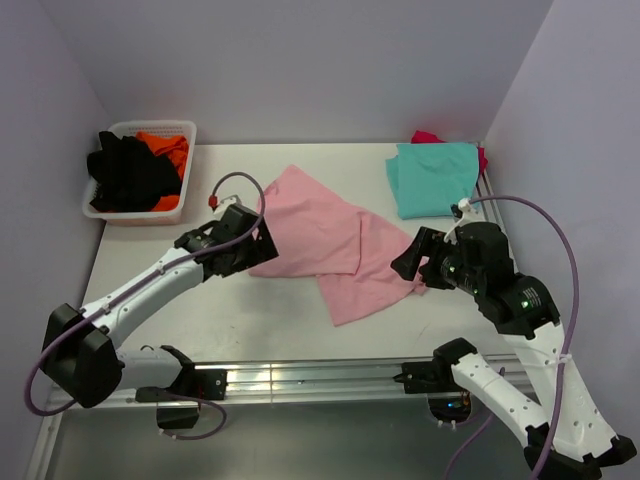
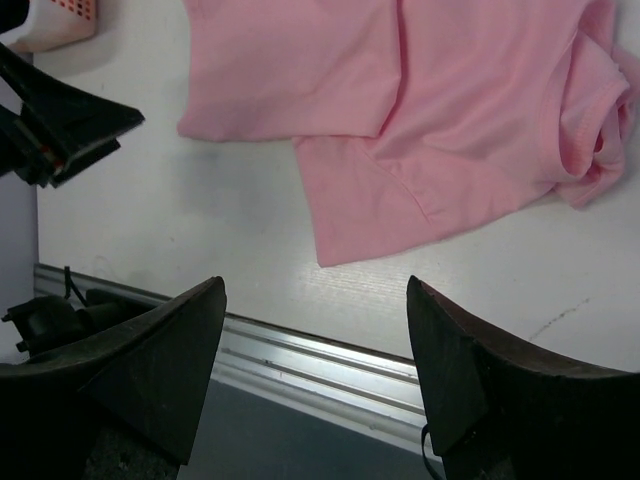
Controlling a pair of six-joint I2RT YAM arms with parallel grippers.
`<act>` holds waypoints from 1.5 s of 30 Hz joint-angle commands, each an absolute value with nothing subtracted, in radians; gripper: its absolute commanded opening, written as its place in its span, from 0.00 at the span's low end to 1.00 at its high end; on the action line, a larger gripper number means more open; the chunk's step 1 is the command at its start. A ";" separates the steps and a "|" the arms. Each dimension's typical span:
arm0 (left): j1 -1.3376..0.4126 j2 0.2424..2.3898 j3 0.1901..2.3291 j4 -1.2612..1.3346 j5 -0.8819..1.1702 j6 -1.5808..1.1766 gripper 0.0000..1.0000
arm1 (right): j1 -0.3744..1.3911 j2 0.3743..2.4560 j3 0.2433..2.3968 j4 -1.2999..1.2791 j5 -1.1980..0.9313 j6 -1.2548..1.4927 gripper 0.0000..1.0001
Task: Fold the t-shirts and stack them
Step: Flatten the tshirt out
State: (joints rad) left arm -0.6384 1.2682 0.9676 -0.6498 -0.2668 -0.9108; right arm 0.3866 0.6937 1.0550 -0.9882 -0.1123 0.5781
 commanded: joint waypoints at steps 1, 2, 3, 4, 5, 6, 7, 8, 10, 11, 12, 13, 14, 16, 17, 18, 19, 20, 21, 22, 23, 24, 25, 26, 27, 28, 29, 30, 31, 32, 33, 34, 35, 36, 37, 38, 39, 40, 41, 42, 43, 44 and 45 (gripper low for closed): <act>-0.517 1.301 0.946 -0.519 -0.164 -0.900 1.00 | 0.391 0.693 1.025 -0.979 -0.115 0.557 0.80; -0.497 1.319 0.948 -0.508 -0.154 -0.896 0.99 | 0.391 0.689 1.022 -0.980 -0.107 0.551 0.80; -0.467 1.336 0.948 -0.488 -0.144 -0.894 0.99 | 0.390 0.690 1.020 -0.992 -0.098 0.545 0.80; -0.454 1.366 0.945 -0.471 -0.112 -0.897 0.99 | 0.391 0.698 1.025 -1.002 -0.091 0.540 0.80; -0.443 1.382 0.940 -0.457 -0.101 -0.902 0.99 | 0.390 0.704 1.026 -1.009 -0.080 0.535 0.80; -0.431 1.396 0.933 -0.440 -0.091 -0.916 0.99 | 0.390 0.710 1.035 -1.017 -0.072 0.523 0.79; -0.430 1.428 0.930 -0.414 -0.081 -0.923 0.99 | 0.391 0.724 1.037 -1.019 -0.068 0.519 0.79; -0.428 1.445 0.931 -0.405 -0.062 -0.933 0.99 | 0.391 0.732 1.042 -1.020 -0.058 0.517 0.79; -0.428 1.494 0.945 -0.416 -0.045 -0.946 0.99 | 0.391 0.756 1.060 -1.025 -0.037 0.526 0.79; -0.428 1.506 0.951 -0.422 -0.032 -0.963 0.99 | 0.391 0.767 1.075 -1.026 -0.032 0.529 0.79; -0.428 1.514 0.945 -0.420 -0.025 -0.972 1.00 | 0.391 0.778 1.077 -1.023 -0.031 0.534 0.79; -0.431 1.513 0.936 -0.411 -0.020 -0.986 0.99 | 0.391 0.796 1.075 -1.016 -0.032 0.534 0.79; -0.433 1.509 0.924 -0.411 -0.017 -1.009 0.99 | 0.390 0.805 1.074 -1.011 -0.032 0.535 0.79; -0.431 1.509 0.907 -0.429 -0.020 -1.026 0.99 | 0.391 0.845 1.081 -1.019 -0.023 0.532 0.79; -0.433 1.511 0.901 -0.440 -0.020 -1.026 0.99 | 0.390 0.859 1.094 -1.025 -0.020 0.532 0.78; -0.433 1.519 0.899 -0.442 -0.017 -1.019 1.00 | 0.391 0.870 1.098 -1.028 -0.020 0.528 0.78; -0.433 1.525 0.902 -0.446 -0.018 -1.014 0.99 | 0.391 0.888 1.100 -1.026 -0.020 0.525 0.78; -0.434 1.531 0.902 -0.448 -0.015 -1.008 0.99 | 0.390 0.896 1.109 -1.022 -0.017 0.520 0.78; -0.436 1.542 0.897 -0.449 -0.011 -1.008 0.98 | 0.391 0.920 1.115 -1.019 -0.017 0.519 0.78; -0.437 1.546 0.894 -0.451 -0.009 -1.011 0.97 | 0.391 0.934 1.123 -1.020 -0.012 0.515 0.78; -0.440 1.552 0.879 -0.437 -0.009 -1.018 0.97 | 0.391 0.949 1.140 -1.026 -0.008 0.514 0.78; -0.442 1.557 0.873 -0.430 -0.009 -1.020 0.95 | 0.391 0.978 1.144 -1.025 -0.002 0.515 0.78; -0.440 1.563 0.867 -0.420 0.011 -1.020 0.94 | 0.391 0.991 1.144 -1.023 -0.002 0.518 0.78; -0.440 1.572 0.861 -0.411 0.012 -1.016 0.92 | 0.391 1.002 1.135 -1.008 -0.002 0.523 0.78; -0.440 1.597 0.861 -0.388 0.009 -1.015 0.81 | 0.391 1.017 1.126 -0.997 -0.012 0.526 0.78; -0.442 1.611 0.861 -0.376 0.011 -1.017 0.72 | 0.390 1.025 1.118 -0.986 -0.024 0.529 0.78; -0.440 1.624 0.859 -0.361 0.018 -1.019 0.64 | 0.391 1.031 1.097 -0.977 -0.052 0.538 0.78; -0.442 1.655 0.859 -0.324 0.021 -1.022 0.54 | 0.391 1.038 1.083 -0.954 -0.072 0.540 0.78; -0.440 1.670 0.873 -0.308 0.032 -1.019 0.49 | 0.391 1.042 1.042 -0.916 -0.127 0.538 0.78; -0.440 1.689 0.888 -0.301 0.029 -1.012 0.47 | 0.391 1.043 1.013 -0.891 -0.158 0.538 0.77; -0.440 1.722 0.903 -0.301 0.022 -1.006 0.41 | 0.393 1.054 0.981 -0.868 -0.191 0.538 0.78; -0.440 1.735 0.920 -0.311 0.021 -0.999 0.32 | 0.402 1.068 0.951 -0.850 -0.208 0.538 0.78; -0.440 1.746 0.946 -0.314 0.020 -0.994 0.28 | 0.416 1.086 0.902 -0.835 -0.213 0.549 0.78; -0.440 1.758 0.960 -0.318 0.017 -0.993 0.15 | 0.454 1.127 0.884 -0.828 -0.213 0.554 0.78; -0.440 1.762 0.972 -0.333 0.015 -0.991 0.07 | 0.478 1.146 0.865 -0.824 -0.207 0.563 0.78; -0.439 1.764 0.985 -0.337 0.012 -0.989 0.05 | 0.503 1.161 0.833 -0.816 -0.204 0.587 0.78; -0.439 1.767 1.006 -0.342 0.012 -0.985 0.00 | 0.524 1.170 0.813 -0.786 -0.206 0.601 0.78; -0.440 1.770 1.014 -0.347 0.009 -0.982 0.00 | 0.557 1.172 0.793 -0.764 -0.222 0.623 0.78; -0.440 1.772 1.031 -0.359 0.009 -0.974 0.00 | 0.564 1.170 0.749 -0.721 -0.233 0.662 0.78; -0.440 1.775 1.037 -0.367 0.005 -0.973 0.00 | 0.574 1.169 0.730 -0.700 -0.244 0.679 0.78; -0.439 1.776 1.045 -0.373 0.005 -0.966 0.00 | 0.580 1.169 0.715 -0.686 -0.259 0.692 0.78; -0.437 1.779 1.058 -0.388 0.005 -0.962 0.00 | 0.590 1.170 0.700 -0.671 -0.258 0.710 0.78; -0.437 1.781 1.065 -0.393 0.005 -0.962 0.00 | 0.595 1.173 0.695 -0.663 -0.256 0.718 0.78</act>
State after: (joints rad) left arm -0.4362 1.7668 1.0237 -0.3462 0.0338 -0.9951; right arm 0.5785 1.1896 0.7040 -0.7677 -0.2302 0.6445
